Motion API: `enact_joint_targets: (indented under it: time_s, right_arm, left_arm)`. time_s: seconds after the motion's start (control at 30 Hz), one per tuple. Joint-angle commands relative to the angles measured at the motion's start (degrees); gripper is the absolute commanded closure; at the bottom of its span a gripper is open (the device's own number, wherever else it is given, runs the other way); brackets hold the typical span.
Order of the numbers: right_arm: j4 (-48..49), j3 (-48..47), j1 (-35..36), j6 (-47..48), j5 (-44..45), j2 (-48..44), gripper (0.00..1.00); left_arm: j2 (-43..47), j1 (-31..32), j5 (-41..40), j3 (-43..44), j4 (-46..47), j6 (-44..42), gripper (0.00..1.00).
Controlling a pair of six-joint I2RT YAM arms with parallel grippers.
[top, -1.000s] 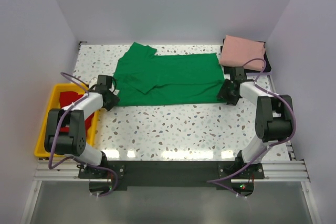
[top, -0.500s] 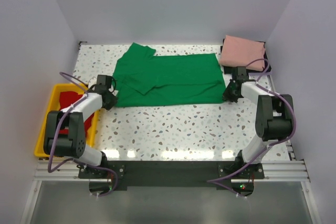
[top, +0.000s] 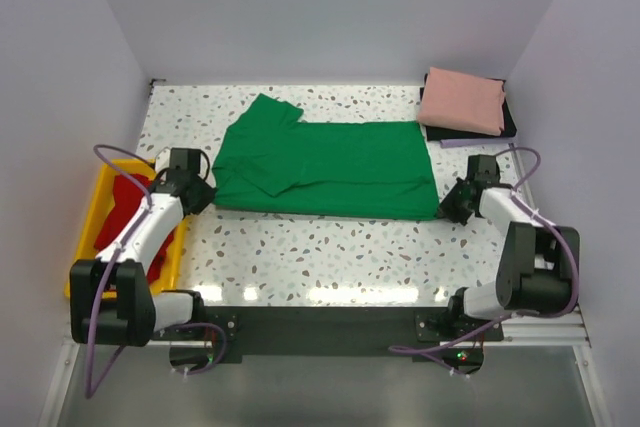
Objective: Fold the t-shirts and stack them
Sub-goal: Fold the tshirt
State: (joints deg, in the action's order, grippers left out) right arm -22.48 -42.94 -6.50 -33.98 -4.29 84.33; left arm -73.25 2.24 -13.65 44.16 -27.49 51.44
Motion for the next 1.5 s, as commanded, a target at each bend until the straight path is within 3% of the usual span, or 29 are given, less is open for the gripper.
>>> enact_joint_targets:
  time_s: [0.0,0.2,0.23,0.27,0.3,0.33,0.37,0.4,0.47,0.67,0.87,0.97,1.47]
  right_arm:
    - [-4.49,4.17,-2.28,1.46,-3.08,-8.37,1.00]
    - [-10.20,9.54,-2.81,-1.18,-7.40,-19.46,1.00]
    - [-11.78,9.89,-2.90,-1.27,-7.22,-21.99,0.96]
    - [-12.58,10.33,-2.90,-1.44,-7.04,-23.50,0.83]
    - [-13.20,10.24,-2.81,-1.44,-6.87,-24.73,0.75]
    - [-14.42,9.98,-2.81,-1.27,-6.69,-26.49,0.70]
    - [-15.04,8.76,-2.81,-0.40,-6.60,-27.11,0.59]
    - [-15.83,7.79,-2.90,0.57,-6.34,-27.55,0.55]
    - [-16.19,5.33,-2.73,3.02,-5.90,-28.44,0.48]
    - [-9.26,2.34,-0.63,3.40,-10.20,-26.16,0.48]
    - [-3.98,-3.89,18.59,-0.73,-2.13,-20.89,0.49]
    - [-2.92,-6.62,23.10,-0.92,-0.19,-16.67,0.49]
    - [1.74,-8.39,27.68,-0.65,-1.77,-10.95,0.49]
  left_arm:
    - [5.29,-1.27,-1.47,-3.02,-4.77,-1.52,1.00]
    - [12.86,-1.27,3.10,-9.18,-6.44,-0.73,1.00]
    - [13.48,-1.27,3.97,-9.53,-6.53,-0.81,0.97]
    - [13.92,-1.27,5.55,-9.71,-6.96,-0.82,0.88]
    - [14.71,-1.27,6.35,-9.62,-7.23,-0.82,0.78]
    - [15.07,-1.27,7.14,-9.36,-7.49,-0.99,0.59]
    - [15.59,-1.27,8.28,-8.84,-7.67,-1.34,0.52]
    - [16.55,-1.27,8.55,-7.26,-7.67,-1.86,0.50]
    - [18.05,-1.27,8.46,-4.45,-7.15,-3.53,0.49]
    - [14.03,-0.49,14.95,-1.54,0.76,-7.41,0.57]
    - [1.91,6.89,14.70,-1.10,8.40,-7.32,0.56]
    - [-2.92,8.48,14.70,0.22,10.69,-7.05,0.56]
    - [-18.05,11.82,16.20,4.79,18.34,-5.30,0.53]
